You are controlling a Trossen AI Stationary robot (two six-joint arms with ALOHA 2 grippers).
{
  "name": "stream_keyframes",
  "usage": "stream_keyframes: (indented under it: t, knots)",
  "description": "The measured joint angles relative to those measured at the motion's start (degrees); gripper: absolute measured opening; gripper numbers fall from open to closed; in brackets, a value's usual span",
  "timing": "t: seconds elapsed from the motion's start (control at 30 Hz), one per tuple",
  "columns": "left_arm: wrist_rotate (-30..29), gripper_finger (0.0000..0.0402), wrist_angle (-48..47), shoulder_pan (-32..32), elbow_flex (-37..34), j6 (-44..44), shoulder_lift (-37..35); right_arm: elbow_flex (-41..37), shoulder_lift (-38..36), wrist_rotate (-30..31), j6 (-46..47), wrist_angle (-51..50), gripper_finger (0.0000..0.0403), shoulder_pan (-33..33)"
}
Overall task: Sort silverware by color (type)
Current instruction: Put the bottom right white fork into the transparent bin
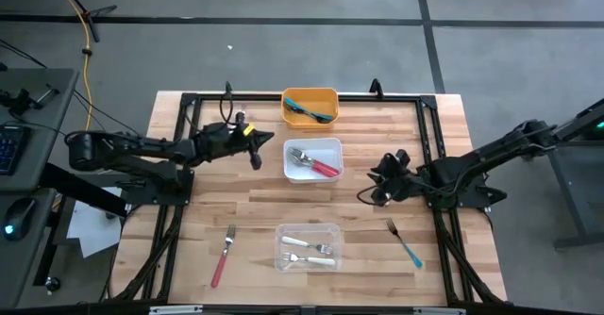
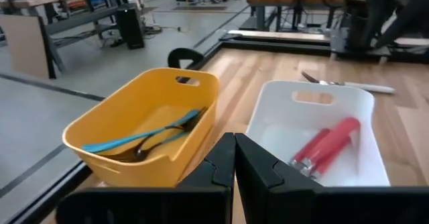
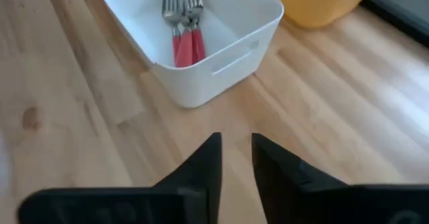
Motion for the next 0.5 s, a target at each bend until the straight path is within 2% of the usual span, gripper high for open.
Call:
stream_keyframes:
  t: [0.23,0.4,0.5]
  knots:
    - [-0.01,0.0001,0.48,-1.11,-0.23,0.52,0.0,3.0,2.54,-5.76,12.59,-12.22,0.0114,0.0]
    - [-0.01,0.0001,0.46,-1.09,-0.23,0.52,0.02,3.0,7.49,-5.79,23.89,-20.26,0.0116,-0.42]
    - [-0.01,0.0001,0.46,-1.09,-0.23,0.53,0.02,3.0,10.43,-5.78,29.18,-21.74,0.0116,-1.78]
